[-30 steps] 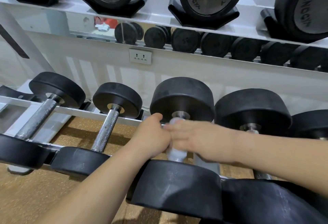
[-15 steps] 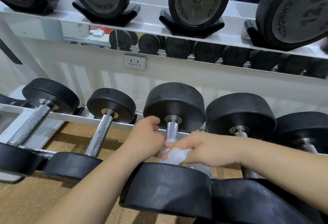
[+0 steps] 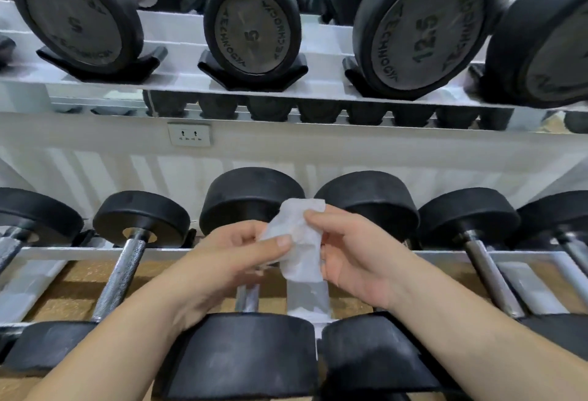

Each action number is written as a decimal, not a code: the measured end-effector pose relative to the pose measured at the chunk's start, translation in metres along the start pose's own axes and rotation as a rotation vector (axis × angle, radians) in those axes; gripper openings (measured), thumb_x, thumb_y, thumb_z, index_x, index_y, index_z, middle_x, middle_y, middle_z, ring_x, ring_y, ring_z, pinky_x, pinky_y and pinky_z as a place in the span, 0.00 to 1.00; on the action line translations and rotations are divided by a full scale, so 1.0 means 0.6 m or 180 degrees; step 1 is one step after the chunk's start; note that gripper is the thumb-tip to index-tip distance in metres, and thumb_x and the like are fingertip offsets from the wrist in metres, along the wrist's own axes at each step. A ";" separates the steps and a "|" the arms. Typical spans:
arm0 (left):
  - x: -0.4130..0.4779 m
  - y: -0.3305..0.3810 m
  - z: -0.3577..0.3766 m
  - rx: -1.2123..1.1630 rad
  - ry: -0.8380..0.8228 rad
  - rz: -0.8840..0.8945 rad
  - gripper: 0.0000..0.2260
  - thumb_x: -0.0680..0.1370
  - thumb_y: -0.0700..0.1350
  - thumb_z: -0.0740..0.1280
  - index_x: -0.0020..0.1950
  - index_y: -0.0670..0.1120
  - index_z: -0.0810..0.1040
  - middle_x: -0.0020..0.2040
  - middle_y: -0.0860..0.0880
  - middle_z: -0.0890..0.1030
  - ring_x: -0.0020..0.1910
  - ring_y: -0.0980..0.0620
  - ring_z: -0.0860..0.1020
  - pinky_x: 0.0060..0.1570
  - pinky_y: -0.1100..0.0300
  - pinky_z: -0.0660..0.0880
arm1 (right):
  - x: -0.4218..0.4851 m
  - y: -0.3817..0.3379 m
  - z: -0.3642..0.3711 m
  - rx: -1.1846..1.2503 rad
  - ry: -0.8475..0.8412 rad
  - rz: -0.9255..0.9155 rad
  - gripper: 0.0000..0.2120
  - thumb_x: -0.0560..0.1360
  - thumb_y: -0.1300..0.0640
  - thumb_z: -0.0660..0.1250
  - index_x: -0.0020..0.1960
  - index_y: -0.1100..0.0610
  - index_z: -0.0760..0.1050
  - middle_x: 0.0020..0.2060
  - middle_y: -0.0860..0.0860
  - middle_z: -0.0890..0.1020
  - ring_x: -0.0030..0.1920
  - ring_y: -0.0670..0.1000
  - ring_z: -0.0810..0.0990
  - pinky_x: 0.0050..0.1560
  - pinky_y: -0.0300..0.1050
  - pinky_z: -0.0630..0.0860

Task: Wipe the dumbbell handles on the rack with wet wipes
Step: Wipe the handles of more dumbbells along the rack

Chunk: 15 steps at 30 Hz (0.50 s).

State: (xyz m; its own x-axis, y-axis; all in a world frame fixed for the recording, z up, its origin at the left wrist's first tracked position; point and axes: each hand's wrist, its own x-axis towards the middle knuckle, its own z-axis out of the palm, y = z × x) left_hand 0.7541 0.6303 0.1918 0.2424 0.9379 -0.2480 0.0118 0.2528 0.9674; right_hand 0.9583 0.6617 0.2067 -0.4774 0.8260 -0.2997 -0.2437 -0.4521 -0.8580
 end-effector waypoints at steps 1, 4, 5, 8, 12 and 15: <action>0.003 0.002 0.010 -0.0194 -0.0055 0.0045 0.25 0.73 0.53 0.77 0.64 0.40 0.81 0.60 0.37 0.84 0.62 0.38 0.81 0.72 0.36 0.70 | -0.006 -0.001 -0.004 -0.0010 -0.0044 -0.0029 0.16 0.85 0.59 0.61 0.70 0.62 0.76 0.63 0.63 0.83 0.62 0.62 0.82 0.70 0.65 0.74; 0.016 0.019 0.061 -0.0698 -0.0301 0.0046 0.22 0.77 0.47 0.74 0.68 0.40 0.79 0.64 0.36 0.82 0.64 0.38 0.81 0.65 0.43 0.76 | -0.024 -0.010 -0.035 -0.0305 0.0038 -0.0102 0.15 0.83 0.58 0.66 0.68 0.62 0.79 0.62 0.62 0.83 0.63 0.63 0.83 0.64 0.64 0.79; 0.022 0.026 0.082 -0.0773 -0.0315 0.0004 0.19 0.79 0.45 0.72 0.69 0.41 0.79 0.65 0.36 0.81 0.64 0.39 0.81 0.63 0.44 0.77 | -0.033 -0.018 -0.048 -0.0431 0.0173 -0.0111 0.14 0.83 0.58 0.68 0.66 0.62 0.80 0.60 0.61 0.85 0.61 0.62 0.84 0.63 0.63 0.80; 0.035 0.041 0.138 -0.0953 -0.0385 -0.0224 0.16 0.83 0.42 0.66 0.70 0.41 0.78 0.66 0.38 0.81 0.67 0.39 0.80 0.70 0.40 0.72 | -0.065 -0.050 -0.102 -0.0439 0.0570 -0.0031 0.12 0.81 0.60 0.70 0.63 0.62 0.82 0.53 0.58 0.87 0.52 0.56 0.86 0.58 0.58 0.84; 0.050 0.060 0.187 -0.0636 -0.0057 -0.0507 0.07 0.82 0.41 0.68 0.56 0.40 0.83 0.52 0.43 0.86 0.49 0.47 0.85 0.46 0.54 0.81 | -0.111 -0.083 -0.175 -0.1011 0.1550 -0.0492 0.09 0.79 0.59 0.72 0.59 0.57 0.82 0.47 0.54 0.84 0.43 0.52 0.84 0.48 0.51 0.84; 0.070 0.057 0.199 -0.0135 0.0066 -0.0710 0.06 0.83 0.38 0.65 0.47 0.38 0.77 0.41 0.40 0.76 0.38 0.47 0.76 0.36 0.58 0.74 | -0.115 -0.094 -0.221 -0.2597 0.1975 -0.1349 0.17 0.78 0.49 0.74 0.66 0.48 0.78 0.58 0.46 0.80 0.57 0.47 0.80 0.58 0.44 0.78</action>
State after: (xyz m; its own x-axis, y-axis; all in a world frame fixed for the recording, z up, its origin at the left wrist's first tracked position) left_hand 0.8805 0.6498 0.2206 0.2183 0.8623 -0.4569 0.0220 0.4638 0.8857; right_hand 1.1166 0.6748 0.2203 0.0744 0.9897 0.1221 0.4509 0.0758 -0.8893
